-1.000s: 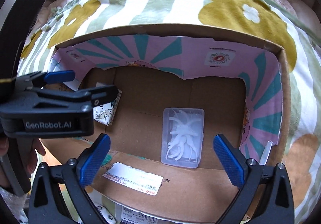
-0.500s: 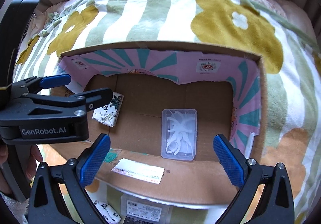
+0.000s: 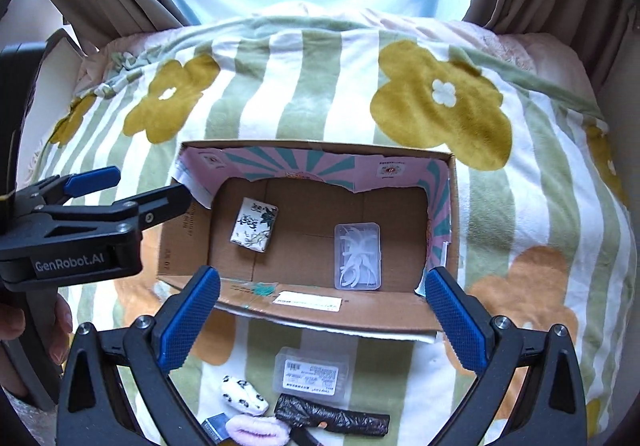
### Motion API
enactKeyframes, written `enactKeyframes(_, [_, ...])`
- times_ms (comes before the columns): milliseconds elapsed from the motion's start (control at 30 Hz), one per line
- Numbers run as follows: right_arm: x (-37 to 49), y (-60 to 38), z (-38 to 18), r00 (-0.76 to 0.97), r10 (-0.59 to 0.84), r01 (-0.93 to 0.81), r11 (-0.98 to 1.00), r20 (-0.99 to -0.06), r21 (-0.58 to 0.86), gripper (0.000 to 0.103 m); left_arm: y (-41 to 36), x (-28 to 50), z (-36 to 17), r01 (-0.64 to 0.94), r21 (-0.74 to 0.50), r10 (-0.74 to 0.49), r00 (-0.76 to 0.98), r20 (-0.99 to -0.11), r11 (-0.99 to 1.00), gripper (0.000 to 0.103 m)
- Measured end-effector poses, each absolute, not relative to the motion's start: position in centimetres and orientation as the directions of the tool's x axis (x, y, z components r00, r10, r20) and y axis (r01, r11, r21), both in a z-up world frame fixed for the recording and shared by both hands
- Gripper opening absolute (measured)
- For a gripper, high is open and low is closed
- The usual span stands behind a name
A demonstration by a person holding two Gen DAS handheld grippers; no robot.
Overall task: Organize objects
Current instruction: 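Withdraw both tools from the box back toward the remaining items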
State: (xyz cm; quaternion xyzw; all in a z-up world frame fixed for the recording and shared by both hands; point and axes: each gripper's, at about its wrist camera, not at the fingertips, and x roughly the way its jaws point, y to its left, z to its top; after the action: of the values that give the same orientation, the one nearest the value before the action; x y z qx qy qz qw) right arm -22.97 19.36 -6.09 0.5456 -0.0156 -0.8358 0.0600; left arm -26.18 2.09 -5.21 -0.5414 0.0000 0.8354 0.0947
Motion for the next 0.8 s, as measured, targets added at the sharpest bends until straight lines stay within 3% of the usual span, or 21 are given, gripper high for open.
enactKeyframes(433, [-14.4,21.1,-1.0,-0.450,-0.132,-0.038,-0.985,-0.883,0.167,0.102,-3.5,-14.9,1.7,-0.041,-0.102,0.109,-0.506,-0.855,-0.994,0.103])
enactKeyframes(800, [-6.4,21.3,1.0,-0.482,-0.077,-0.044,-0.993,-0.873,0.111,0.102,-5.4,-4.8,2.4,-0.030,-0.127,0.125,-0.497,-0.859,-0.991,0.103])
